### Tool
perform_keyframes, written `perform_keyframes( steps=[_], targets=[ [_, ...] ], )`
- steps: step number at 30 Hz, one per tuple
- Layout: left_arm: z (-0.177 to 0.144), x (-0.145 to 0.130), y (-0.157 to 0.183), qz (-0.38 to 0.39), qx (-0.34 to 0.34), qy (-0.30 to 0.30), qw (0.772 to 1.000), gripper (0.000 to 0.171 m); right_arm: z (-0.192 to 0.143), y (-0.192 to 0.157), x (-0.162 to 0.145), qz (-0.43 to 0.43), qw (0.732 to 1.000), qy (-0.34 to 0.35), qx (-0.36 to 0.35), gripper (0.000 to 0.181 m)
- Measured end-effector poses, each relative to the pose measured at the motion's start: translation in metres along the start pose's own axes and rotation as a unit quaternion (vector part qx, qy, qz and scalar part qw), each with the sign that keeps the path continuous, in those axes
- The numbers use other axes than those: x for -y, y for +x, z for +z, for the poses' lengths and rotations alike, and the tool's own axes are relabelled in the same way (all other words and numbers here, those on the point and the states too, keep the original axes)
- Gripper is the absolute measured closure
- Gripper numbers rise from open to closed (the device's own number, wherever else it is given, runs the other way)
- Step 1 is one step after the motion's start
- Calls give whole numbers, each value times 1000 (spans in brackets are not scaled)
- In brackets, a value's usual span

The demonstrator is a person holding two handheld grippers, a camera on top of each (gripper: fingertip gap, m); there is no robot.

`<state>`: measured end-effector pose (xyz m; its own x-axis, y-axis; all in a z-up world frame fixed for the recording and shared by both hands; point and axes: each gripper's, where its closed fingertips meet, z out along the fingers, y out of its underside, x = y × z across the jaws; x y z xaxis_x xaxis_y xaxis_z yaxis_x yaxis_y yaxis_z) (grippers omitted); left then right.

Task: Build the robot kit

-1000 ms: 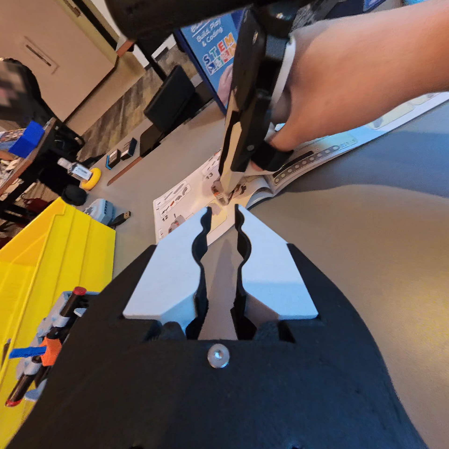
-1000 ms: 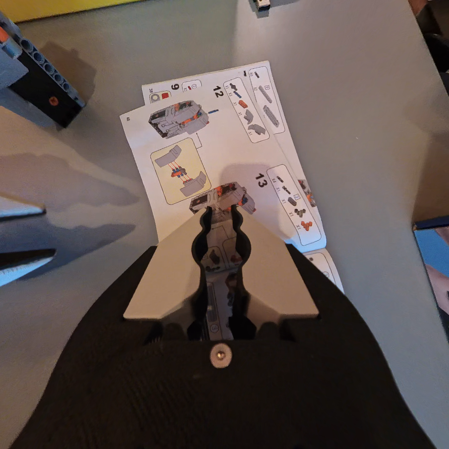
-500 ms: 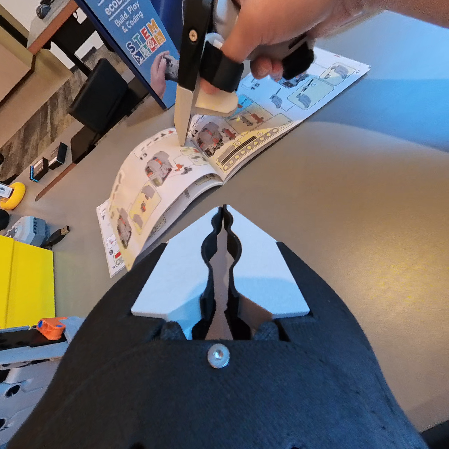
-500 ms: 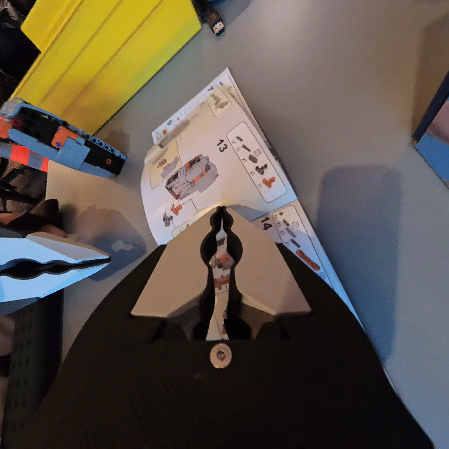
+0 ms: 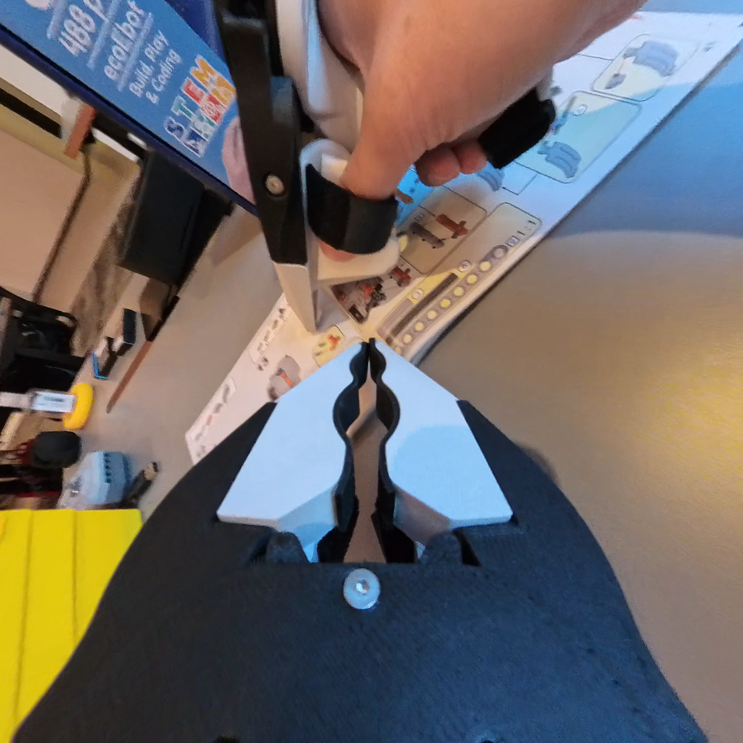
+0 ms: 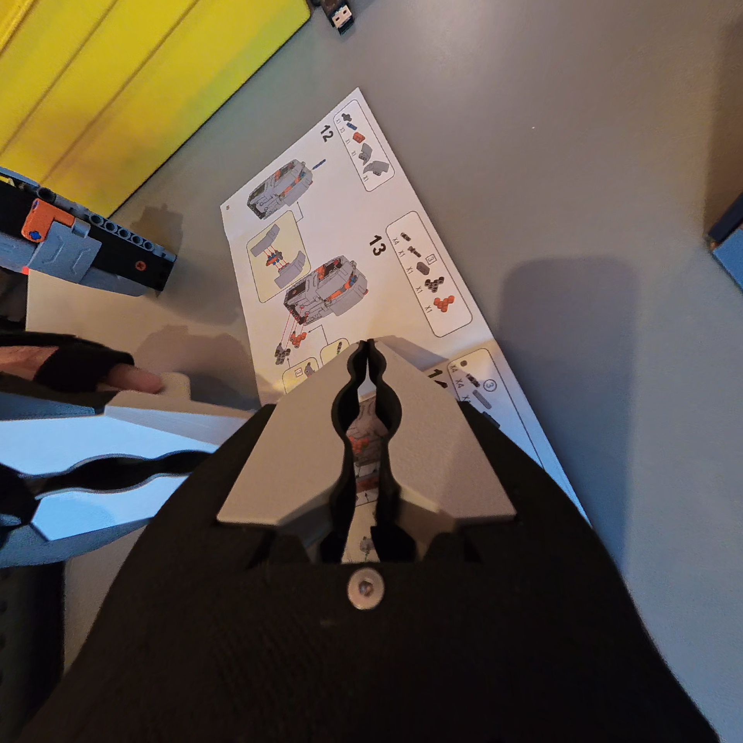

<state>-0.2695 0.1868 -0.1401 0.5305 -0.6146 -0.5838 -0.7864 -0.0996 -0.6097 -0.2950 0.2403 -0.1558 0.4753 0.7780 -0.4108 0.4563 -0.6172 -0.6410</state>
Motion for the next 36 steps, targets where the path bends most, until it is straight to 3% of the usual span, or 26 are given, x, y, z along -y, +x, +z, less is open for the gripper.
perform_keyframes(
  steps=[4,15,19,26,36],
  targets=[
    [8,5,-11,12,29,18,999,171,-1,0,0,11,1000,1,7,181],
    [20,-11,0,-8,-10,-15,1000,171,-5,-2,2,58,997,9,39,181],
    [19,-11,1,9,-3,-19,1000,171,-14,1,17,105,991,62,47,181],
    [19,-11,1,1,-6,-20,1000,171,-10,19,5,136,990,28,4,181],
    [19,-12,0,-17,-14,-19,1000,171,-6,19,3,10,994,-36,-106,181]
  ],
)
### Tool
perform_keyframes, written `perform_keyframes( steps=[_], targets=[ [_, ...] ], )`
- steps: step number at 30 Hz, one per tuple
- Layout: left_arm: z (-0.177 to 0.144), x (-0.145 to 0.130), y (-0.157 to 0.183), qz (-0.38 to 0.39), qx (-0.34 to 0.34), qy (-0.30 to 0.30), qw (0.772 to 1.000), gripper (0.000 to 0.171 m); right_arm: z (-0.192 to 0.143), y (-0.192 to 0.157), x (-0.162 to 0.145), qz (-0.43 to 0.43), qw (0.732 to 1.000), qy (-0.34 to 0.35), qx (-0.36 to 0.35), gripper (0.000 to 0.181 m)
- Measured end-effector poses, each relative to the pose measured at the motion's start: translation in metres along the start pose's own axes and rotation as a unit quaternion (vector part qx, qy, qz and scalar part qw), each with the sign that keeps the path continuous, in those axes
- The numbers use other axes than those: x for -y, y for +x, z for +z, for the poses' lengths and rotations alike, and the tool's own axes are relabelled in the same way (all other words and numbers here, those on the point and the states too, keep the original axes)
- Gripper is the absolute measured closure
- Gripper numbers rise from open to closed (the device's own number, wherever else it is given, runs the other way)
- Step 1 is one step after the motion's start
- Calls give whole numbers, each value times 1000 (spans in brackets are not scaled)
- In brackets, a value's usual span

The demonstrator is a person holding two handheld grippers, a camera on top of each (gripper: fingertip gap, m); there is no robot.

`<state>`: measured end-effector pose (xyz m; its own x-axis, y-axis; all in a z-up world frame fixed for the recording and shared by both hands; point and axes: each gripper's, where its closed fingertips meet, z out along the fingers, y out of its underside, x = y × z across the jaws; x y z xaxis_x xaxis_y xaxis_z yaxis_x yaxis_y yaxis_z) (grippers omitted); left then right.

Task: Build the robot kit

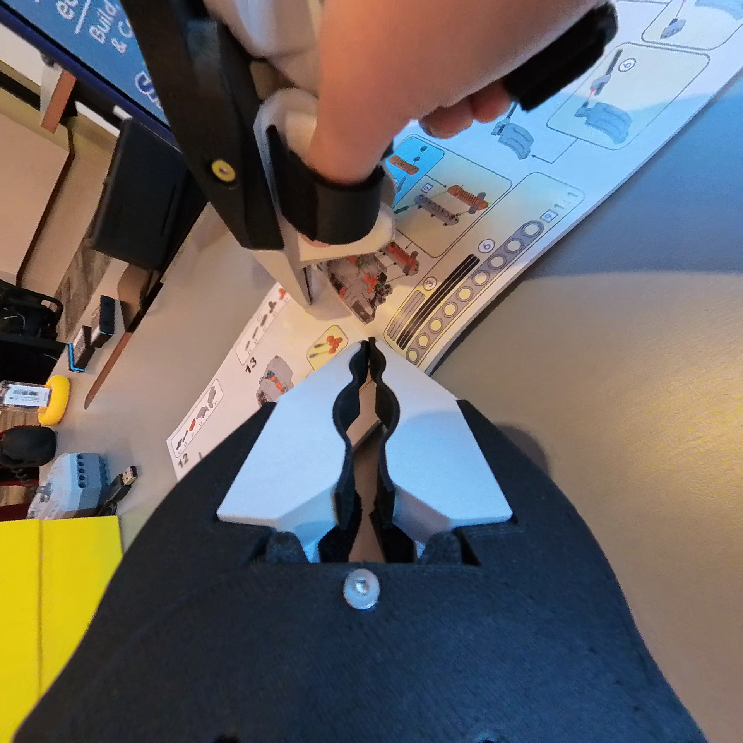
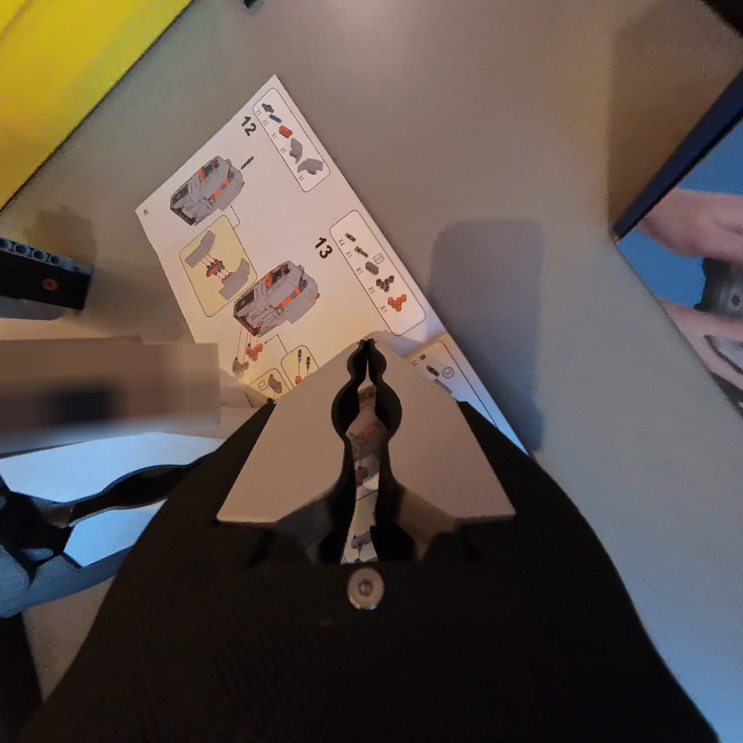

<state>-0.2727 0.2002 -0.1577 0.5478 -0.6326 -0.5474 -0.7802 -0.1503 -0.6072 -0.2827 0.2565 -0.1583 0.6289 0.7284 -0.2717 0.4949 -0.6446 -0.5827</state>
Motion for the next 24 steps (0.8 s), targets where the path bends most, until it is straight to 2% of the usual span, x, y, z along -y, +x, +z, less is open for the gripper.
perform_keyframes(
  steps=[3,6,10,13,15,16,18,20,21,23,24],
  targets=[
    [0,1,1,3,0,3,1000,171,-9,-10,5,-11,999,37,15,181],
    [0,1,1,3,2,2,1000,171,-6,-16,-11,-25,999,13,17,181],
    [-5,4,-5,-12,13,13,1000,171,-11,-20,-7,-21,999,32,34,181],
    [-47,20,-20,-39,48,73,995,168,-46,-48,25,-58,983,156,80,179],
    [-97,27,-25,-80,48,128,987,154,-68,-81,37,-110,959,235,118,149],
    [-126,24,-31,-103,57,154,981,145,-71,-102,36,-143,948,247,144,136],
    [-185,2,-47,-137,98,209,963,145,-63,-141,23,-202,936,225,182,117],
    [-229,-35,-66,-169,152,241,944,152,-51,-178,21,-254,917,225,208,111],
    [-238,-57,-73,-186,167,234,939,156,-43,-193,26,-269,909,237,212,111],
    [-233,-104,-77,-223,164,170,946,153,-23,-213,41,-256,908,255,211,123],
    [-226,-126,-77,-236,158,125,951,145,-21,-228,42,-263,901,260,225,141]
  ],
)
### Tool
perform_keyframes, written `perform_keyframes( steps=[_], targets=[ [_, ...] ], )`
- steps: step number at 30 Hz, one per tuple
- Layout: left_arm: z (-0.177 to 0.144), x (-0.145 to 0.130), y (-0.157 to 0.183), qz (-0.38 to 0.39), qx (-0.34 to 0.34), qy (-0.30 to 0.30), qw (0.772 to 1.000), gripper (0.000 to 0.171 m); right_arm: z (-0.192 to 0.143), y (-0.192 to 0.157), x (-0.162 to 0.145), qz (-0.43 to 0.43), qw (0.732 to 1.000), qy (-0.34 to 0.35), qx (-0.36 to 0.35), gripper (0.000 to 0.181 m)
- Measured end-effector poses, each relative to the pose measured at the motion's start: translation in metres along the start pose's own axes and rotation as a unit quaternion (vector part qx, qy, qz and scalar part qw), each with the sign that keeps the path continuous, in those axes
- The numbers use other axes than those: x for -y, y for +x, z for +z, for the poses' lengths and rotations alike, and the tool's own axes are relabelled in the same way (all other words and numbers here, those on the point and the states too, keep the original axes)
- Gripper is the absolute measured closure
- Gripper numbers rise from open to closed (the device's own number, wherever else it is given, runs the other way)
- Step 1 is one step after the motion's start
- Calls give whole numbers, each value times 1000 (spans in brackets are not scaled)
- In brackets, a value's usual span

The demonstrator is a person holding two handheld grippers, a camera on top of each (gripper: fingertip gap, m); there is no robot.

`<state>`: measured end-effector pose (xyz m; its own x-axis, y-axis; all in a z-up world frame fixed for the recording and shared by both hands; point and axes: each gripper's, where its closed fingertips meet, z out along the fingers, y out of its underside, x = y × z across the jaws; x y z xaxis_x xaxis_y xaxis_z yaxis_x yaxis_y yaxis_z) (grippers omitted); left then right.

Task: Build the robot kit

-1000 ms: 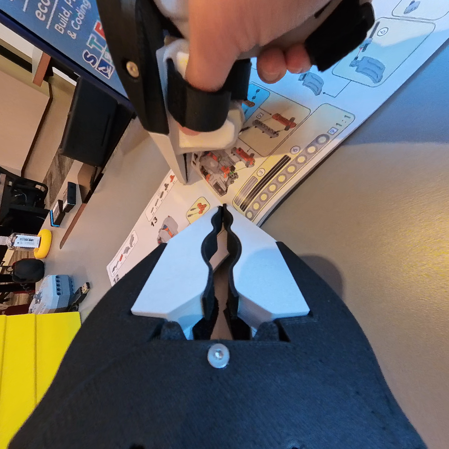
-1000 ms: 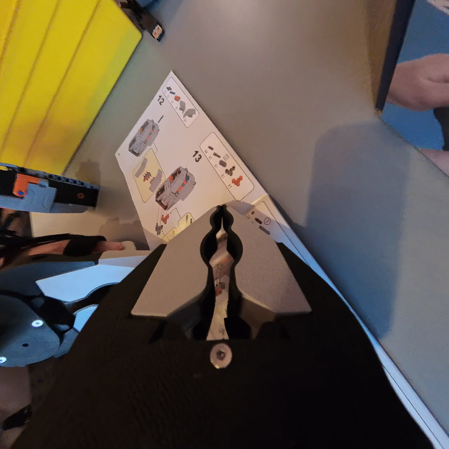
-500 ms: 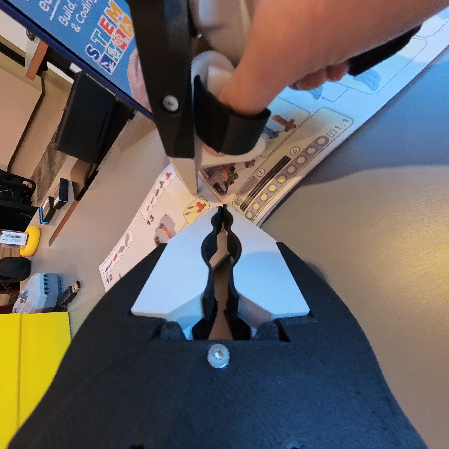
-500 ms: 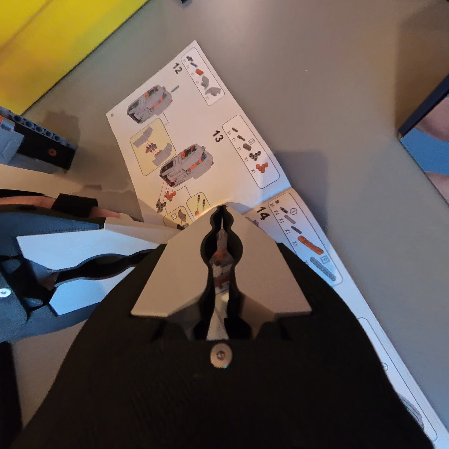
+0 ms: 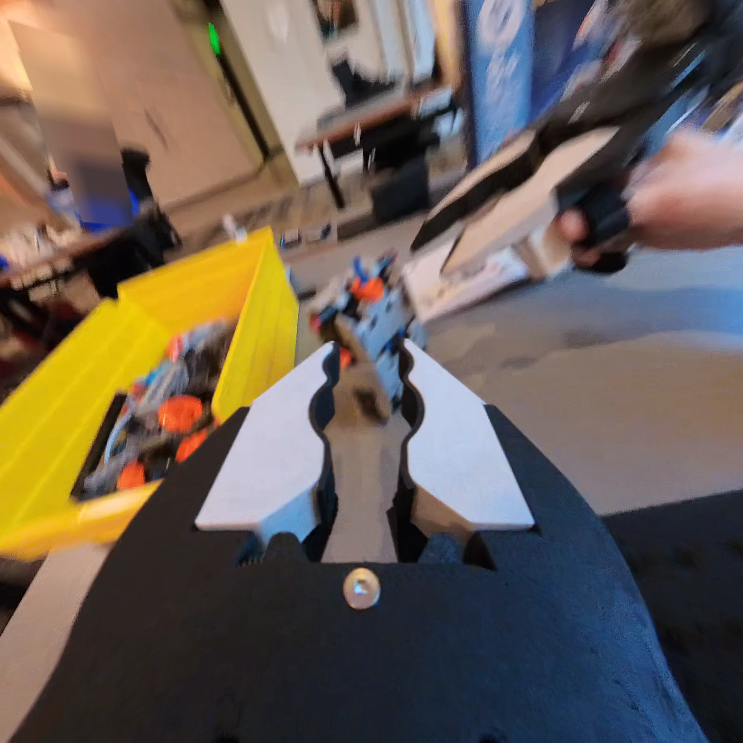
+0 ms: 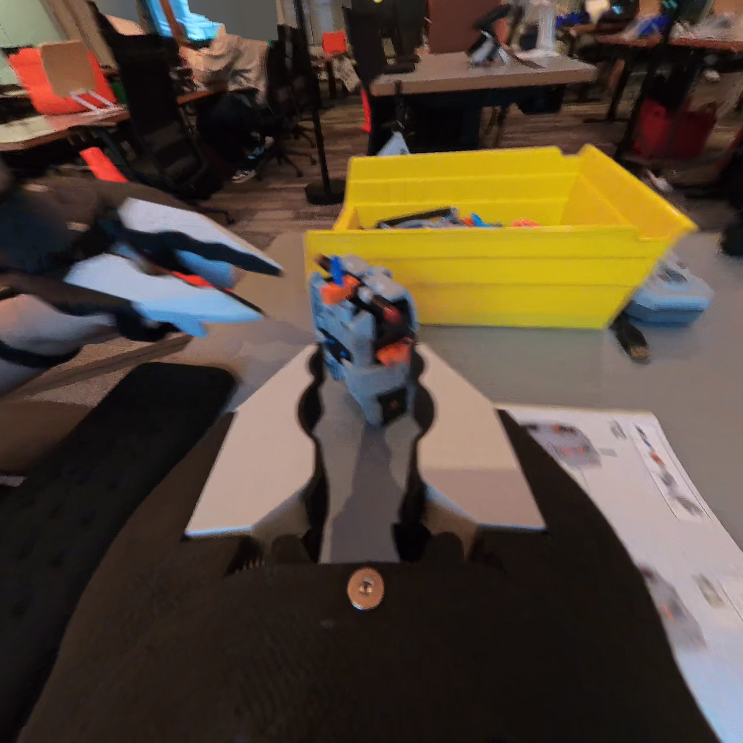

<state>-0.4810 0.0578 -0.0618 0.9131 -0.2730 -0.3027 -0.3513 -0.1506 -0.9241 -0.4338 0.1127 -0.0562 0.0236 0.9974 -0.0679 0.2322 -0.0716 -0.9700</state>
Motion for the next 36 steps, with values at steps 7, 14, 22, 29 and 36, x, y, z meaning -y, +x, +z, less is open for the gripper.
perform_keyframes(
  steps=[7,14,22,29,36],
  targets=[
    [13,-34,-3,63,-21,-46,997,142,20,-45,0,-390,910,-23,-141,154],
    [-3,-42,-31,251,16,-140,958,139,42,-22,-29,-545,803,-120,-209,157],
    [-67,-21,-89,544,119,-248,793,141,47,-20,-35,-593,756,-137,-243,157],
    [-112,-20,-96,590,149,-311,730,143,40,-22,-25,-612,735,-124,-264,172],
    [-152,-51,-50,454,150,-333,812,144,35,-23,-24,-607,742,-121,-257,164]
  ],
)
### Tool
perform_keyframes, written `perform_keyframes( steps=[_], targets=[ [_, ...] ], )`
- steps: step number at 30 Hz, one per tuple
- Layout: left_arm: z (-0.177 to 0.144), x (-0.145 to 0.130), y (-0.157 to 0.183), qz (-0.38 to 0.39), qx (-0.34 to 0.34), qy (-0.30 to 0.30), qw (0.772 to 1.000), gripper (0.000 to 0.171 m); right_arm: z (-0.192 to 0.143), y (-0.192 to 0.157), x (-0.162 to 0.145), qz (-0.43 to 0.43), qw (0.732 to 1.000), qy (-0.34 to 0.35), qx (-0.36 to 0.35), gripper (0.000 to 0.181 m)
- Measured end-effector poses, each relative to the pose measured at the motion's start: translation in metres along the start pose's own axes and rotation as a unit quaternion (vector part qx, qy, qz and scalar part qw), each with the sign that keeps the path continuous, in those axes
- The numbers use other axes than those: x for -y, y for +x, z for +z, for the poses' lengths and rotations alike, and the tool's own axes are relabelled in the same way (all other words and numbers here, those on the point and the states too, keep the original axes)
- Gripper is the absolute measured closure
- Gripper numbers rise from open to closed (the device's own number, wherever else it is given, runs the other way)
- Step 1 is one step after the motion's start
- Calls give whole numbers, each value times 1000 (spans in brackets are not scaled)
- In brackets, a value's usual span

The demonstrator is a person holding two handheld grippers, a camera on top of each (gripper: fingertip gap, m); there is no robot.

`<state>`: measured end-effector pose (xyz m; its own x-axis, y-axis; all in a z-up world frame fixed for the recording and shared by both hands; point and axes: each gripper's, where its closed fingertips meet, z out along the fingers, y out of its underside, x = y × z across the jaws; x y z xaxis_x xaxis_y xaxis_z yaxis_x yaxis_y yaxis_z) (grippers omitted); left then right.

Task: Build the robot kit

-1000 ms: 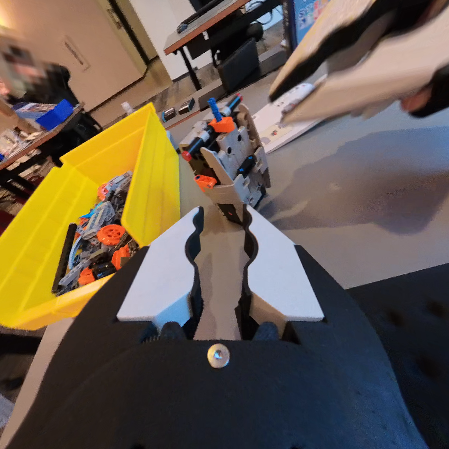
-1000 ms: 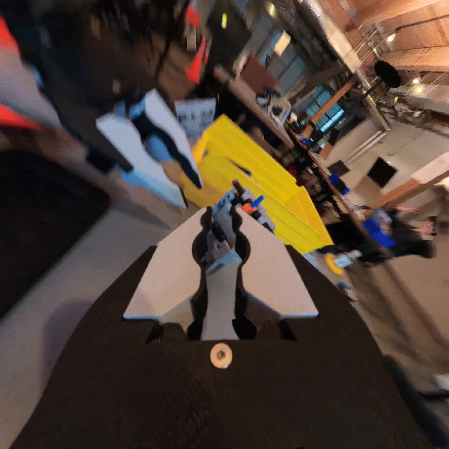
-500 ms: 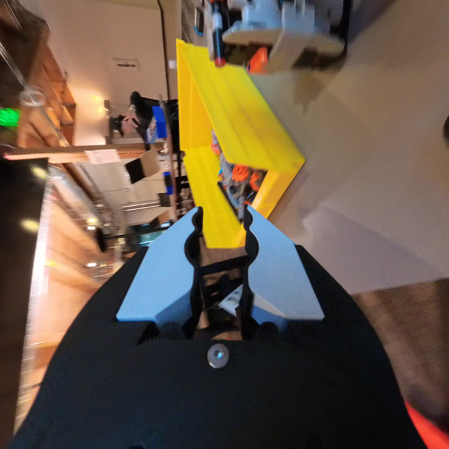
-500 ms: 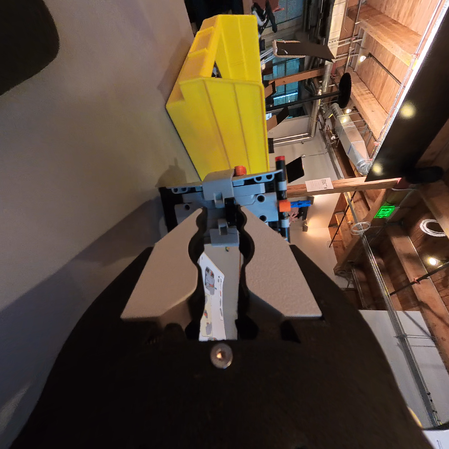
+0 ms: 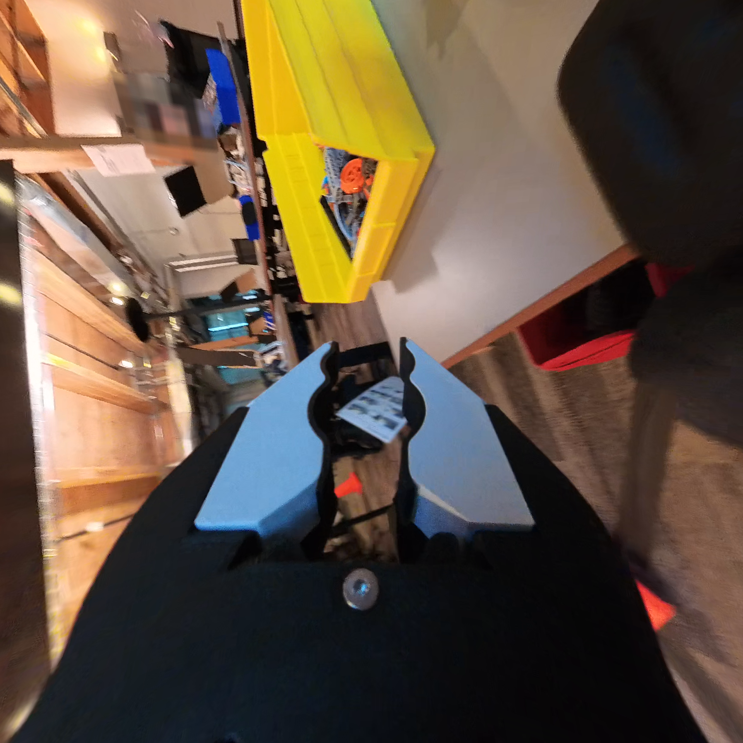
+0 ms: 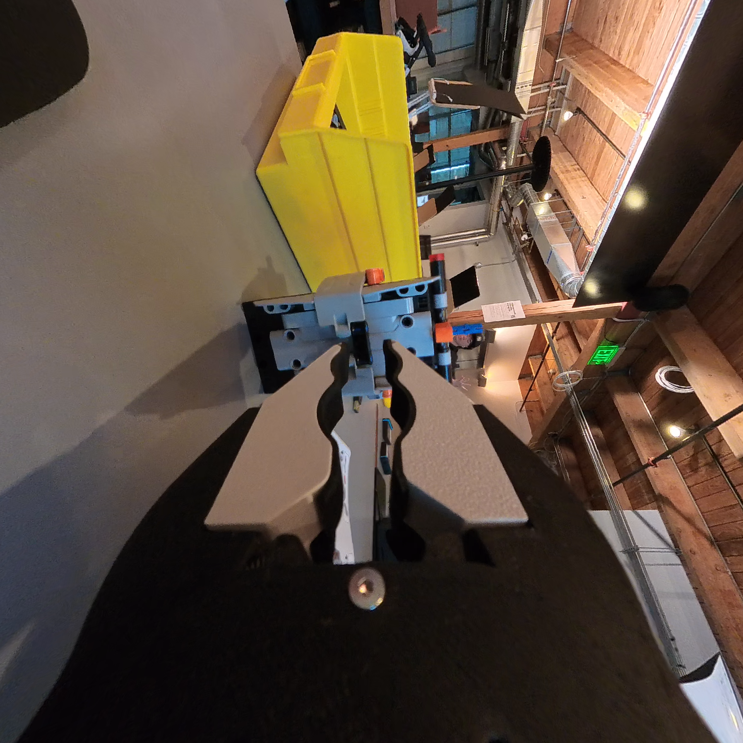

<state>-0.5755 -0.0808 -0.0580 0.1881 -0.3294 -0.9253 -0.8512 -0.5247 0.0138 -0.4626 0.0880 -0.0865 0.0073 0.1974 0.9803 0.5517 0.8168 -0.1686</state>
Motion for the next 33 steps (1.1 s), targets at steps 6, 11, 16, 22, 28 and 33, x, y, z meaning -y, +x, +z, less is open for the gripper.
perform_keyframes(
  steps=[6,11,16,22,28,33],
  targets=[
    [-53,54,52,-185,-121,75,972,144,0,-4,-3,6,1000,6,12,159],
    [-79,88,52,-307,-158,139,928,144,7,-9,-7,-20,1000,-4,11,158],
    [-89,86,42,-393,-167,181,886,145,6,-7,-14,-30,999,-12,4,162],
    [-76,64,36,-460,-164,203,849,143,6,-5,-15,-39,999,-13,-1,165],
    [-58,53,24,-486,-161,205,834,143,8,-4,-18,-10,1000,-13,13,166],
    [-53,48,20,-503,-165,213,821,143,9,1,-7,-47,999,-5,-13,145]
  ],
)
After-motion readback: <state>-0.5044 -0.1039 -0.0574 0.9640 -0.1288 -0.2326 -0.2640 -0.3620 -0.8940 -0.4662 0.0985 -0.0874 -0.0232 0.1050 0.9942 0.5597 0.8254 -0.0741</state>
